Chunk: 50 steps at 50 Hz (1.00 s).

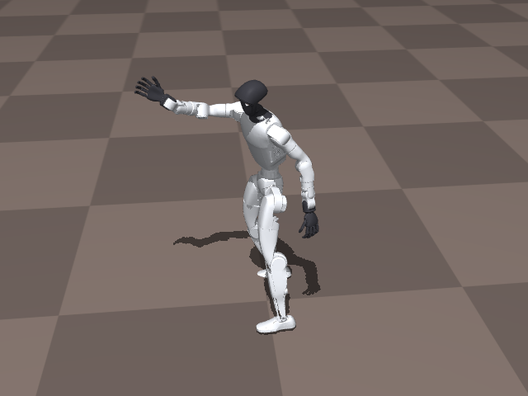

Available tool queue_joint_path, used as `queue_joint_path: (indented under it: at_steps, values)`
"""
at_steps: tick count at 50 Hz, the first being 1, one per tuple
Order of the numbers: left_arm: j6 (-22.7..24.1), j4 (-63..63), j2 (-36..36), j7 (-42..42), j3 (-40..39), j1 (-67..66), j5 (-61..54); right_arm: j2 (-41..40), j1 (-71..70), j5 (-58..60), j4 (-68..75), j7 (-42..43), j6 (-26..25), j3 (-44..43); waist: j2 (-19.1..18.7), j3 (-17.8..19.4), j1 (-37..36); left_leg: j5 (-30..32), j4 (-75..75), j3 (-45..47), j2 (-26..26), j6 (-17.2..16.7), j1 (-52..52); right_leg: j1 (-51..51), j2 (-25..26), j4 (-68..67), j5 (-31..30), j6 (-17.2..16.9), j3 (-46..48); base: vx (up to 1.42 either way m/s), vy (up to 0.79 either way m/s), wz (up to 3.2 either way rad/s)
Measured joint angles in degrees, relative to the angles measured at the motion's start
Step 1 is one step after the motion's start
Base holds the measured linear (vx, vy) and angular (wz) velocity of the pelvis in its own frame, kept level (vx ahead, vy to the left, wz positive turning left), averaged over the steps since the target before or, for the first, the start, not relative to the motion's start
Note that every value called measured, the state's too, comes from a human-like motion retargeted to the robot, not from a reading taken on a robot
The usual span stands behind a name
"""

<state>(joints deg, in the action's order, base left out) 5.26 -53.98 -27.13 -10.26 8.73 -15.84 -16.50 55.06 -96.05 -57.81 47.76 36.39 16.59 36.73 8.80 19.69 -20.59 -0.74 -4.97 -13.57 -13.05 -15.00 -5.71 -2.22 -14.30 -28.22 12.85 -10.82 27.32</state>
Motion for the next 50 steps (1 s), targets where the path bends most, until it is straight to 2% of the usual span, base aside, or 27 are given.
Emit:
queue_joint_path:
  at_steps: [3,8,11,14,21,23,25,27,30,32,34,36,38,40,42,45,47,50]
  values:
    - [-0.82,-1.41,-1.96,-2.50,-2.58,3.54,-2.93,4.39,-5.28,3.79,3.58,5.99,-0.89,-2.65,-1.24,-4.41,4.38,1.39,2.63,1.61,0.64,0.00,3.30,2.91,0.35,4.94,-1.92,-0.94,-1.58,0.16,0.09,-0.42]
    - [-0.74,-4.83,-3.16,-7.90,-6.04,11.32,-10.11,12.56,-9.32,17.68,-0.90,10.18,-4.67,4.79,-5.26,-7.34,12.46,0.36,3.18,4.58,-0.37,0.00,7.36,6.82,2.04,9.80,-3.20,-1.15,-3.60,0.12,0.04,-0.49]
    - [-1.33,-7.62,-3.16,-9.39,-5.65,15.19,-12.71,15.12,-7.65,19.35,-8.31,8.44,-4.11,5.46,-8.64,-8.73,16.96,-0.58,2.99,7.45,-1.25,0.00,9.31,7.64,3.11,11.89,-3.84,-1.16,-6.11,0.09,0.04,-0.84]
    - [-2.52,-9.66,-3.42,-8.70,-4.44,17.89,-11.72,15.18,-2.14,16.25,-15.38,5.07,-1.23,0.25,-12.00,-10.28,20.62,-1.56,2.79,11.35,-2.04,0.00,11.10,7.20,4.01,13.30,-4.42,-1.12,-9.66,0.07,0.05,-1.13]
    - [-2.95,-4.57,-3.96,-5.57,-3.93,19.62,-7.21,8.69,20.59,12.77,-24.15,4.22,3.66,-21.74,-17.21,-13.78,26.69,-3.07,3.60,21.42,-2.25,0.00,15.23,4.81,5.04,16.01,-6.17,-0.93,-18.53,0.05,0.09,-1.19]
    - [-2.37,-1.55,-3.39,-5.06,-3.30,20.06,-7.25,6.13,26.15,11.40,-25.10,4.99,5.07,-27.50,-18.25,-14.39,28.11,-3.33,4.14,23.61,-1.75,0.00,16.32,4.49,4.91,16.86,-6.72,-0.95,-20.43,0.03,0.13,-0.87]
    - [-1.91,1.49,-2.62,-3.39,-1.88,20.78,-7.11,3.12,30.93,6.88,-26.91,1.15,7.56,-32.75,-19.27,-14.78,29.42,-3.64,4.54,25.33,-1.33,0.00,17.27,4.33,4.81,17.62,-7.22,-0.89,-21.98,0.02,0.13,-0.71]
    - [-1.68,4.29,-1.79,-2.81,-0.11,22.02,-6.20,0.79,34.17,4.74,-26.34,2.95,9.11,-37.44,-20.05,-14.88,30.62,-3.91,5.01,26.67,-0.66,0.00,18.05,4.20,4.45,18.19,-7.66,-0.92,-23.23,0.00,0.14,-0.56]
    - [-1.61,8.80,-0.38,-0.05,3.61,24.12,-4.50,-3.79,37.72,-1.17,-28.42,-0.63,12.81,-43.25,-21.38,-14.51,32.13,-4.47,5.22,28.28,-0.16,0.00,18.99,3.95,4.28,18.57,-8.16,-0.77,-24.89,0.00,0.11,-0.48]
    - [-1.19,12.50,0.21,3.16,6.46,24.66,-2.66,-7.33,40.75,-5.01,-30.34,-5.15,15.15,-47.33,-22.18,-14.44,32.85,-6.92,2.01,29.46,-1.14,0.46,18.21,3.03,4.86,16.98,-7.58,-0.85,-25.71,-0.01,0.08,-0.45]
    - [-0.87,16.64,0.62,5.08,9.07,26.32,-2.19,-10.38,42.81,-9.20,-32.12,-8.83,16.86,-49.73,-22.71,-13.33,33.34,-5.69,4.13,30.17,0.21,0.00,19.33,2.97,4.22,18.23,-8.67,-0.55,-27.23,-0.05,0.14,-0.49]
    - [-0.10,21.15,0.41,8.22,11.17,27.28,0.25,-12.62,46.21,-11.48,-32.43,-12.98,16.70,-51.66,-23.06,-12.08,33.72,-5.93,4.20,31.23,0.66,0.00,19.93,2.67,4.07,18.21,-9.06,-0.56,-28.48,-0.06,0.12,-0.50]
    - [0.76,25.63,-0.22,11.45,12.47,27.94,3.62,-13.39,50.80,-11.21,-30.73,-16.45,14.13,-52.43,-23.12,-10.71,33.77,-6.27,3.98,32.33,1.23,0.00,20.21,2.12,3.79,18.17,-9.50,-0.65,-29.84,-0.08,0.12,-0.53]
    - [1.42,29.61,-0.87,14.16,13.13,28.33,7.00,-12.15,56.18,-6.63,-27.07,-18.56,9.16,-51.67,-22.97,-9.23,33.49,-6.48,3.91,33.49,1.97,0.00,20.31,1.37,3.41,18.27,-10.05,-0.81,-31.24,-0.10,0.12,-0.54]
    - [1.88,32.59,-1.16,15.83,13.42,28.40,9.69,-8.67,61.53,4.74,-22.64,-18.95,2.43,-49.22,-22.79,-7.61,32.97,-6.46,4.14,34.60,2.88,0.00,20.18,0.43,2.89,18.63,-10.75,-1.02,-32.54,-0.12,0.12,-0.52]
    - [2.57,34.92,-0.94,16.57,13.41,28.03,12.77,-1.44,68.70,30.27,-18.19,-18.82,-7.97,-43.94,-22.65,-4.82,32.38,-6.13,4.79,35.89,4.40,0.02,19.51,-1.09,1.89,19.62,-11.99,-1.43,-34.12,-0.14,0.12,-0.40]
    - [3.27,34.88,-1.05,15.89,13.12,27.37,14.29,4.16,73.20,49.95,-16.54,-19.37,-13.15,-39.88,-22.24,-2.69,32.49,-5.91,4.94,36.22,5.37,0.04,18.58,-1.98,1.06,20.53,-12.87,-1.76,-34.67,-0.16,0.10,-0.19]
    - [4.48,33.59,-1.90,15.20,12.65,24.86,17.93,11.39,80.53,74.51,-15.80,-21.96,-17.22,-34.39,-20.90,-0.21,33.77,-8.54,-0.17,35.97,5.74,1.24,14.51,-3.69,-0.46,20.18,-12.94,-2.33,-34.16,-0.16,0.08,0.12]
